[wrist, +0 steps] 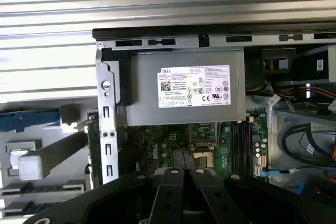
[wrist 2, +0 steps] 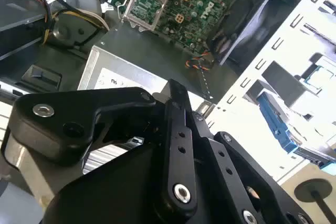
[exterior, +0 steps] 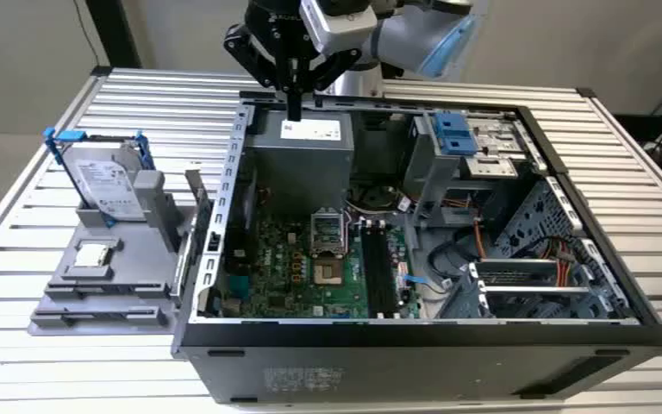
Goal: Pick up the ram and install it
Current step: 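Reach for the ram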
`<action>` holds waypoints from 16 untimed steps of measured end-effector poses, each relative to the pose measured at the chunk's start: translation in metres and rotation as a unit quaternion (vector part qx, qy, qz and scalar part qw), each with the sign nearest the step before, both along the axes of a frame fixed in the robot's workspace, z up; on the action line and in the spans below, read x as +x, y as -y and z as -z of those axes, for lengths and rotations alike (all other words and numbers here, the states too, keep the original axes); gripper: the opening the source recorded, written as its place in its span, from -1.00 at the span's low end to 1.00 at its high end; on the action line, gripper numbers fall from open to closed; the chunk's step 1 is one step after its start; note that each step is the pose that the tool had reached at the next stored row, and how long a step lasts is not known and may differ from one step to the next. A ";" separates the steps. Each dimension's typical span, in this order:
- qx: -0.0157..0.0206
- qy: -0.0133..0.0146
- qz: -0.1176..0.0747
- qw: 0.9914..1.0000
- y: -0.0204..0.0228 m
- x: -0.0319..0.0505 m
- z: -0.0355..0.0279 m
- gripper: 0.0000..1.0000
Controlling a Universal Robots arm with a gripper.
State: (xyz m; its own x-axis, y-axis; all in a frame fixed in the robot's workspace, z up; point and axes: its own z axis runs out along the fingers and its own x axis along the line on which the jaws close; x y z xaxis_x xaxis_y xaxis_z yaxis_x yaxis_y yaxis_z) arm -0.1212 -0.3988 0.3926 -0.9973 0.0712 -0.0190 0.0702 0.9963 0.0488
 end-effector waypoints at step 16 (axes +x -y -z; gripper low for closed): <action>0.000 0.000 0.000 1.000 0.0000 -0.0045 0.0000 -1.00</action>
State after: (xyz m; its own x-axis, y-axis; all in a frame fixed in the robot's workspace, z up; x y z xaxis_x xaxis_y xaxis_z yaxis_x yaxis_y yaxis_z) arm -0.1257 -0.3988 0.3926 -0.9973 0.0709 -0.0190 0.0699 0.9964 0.0488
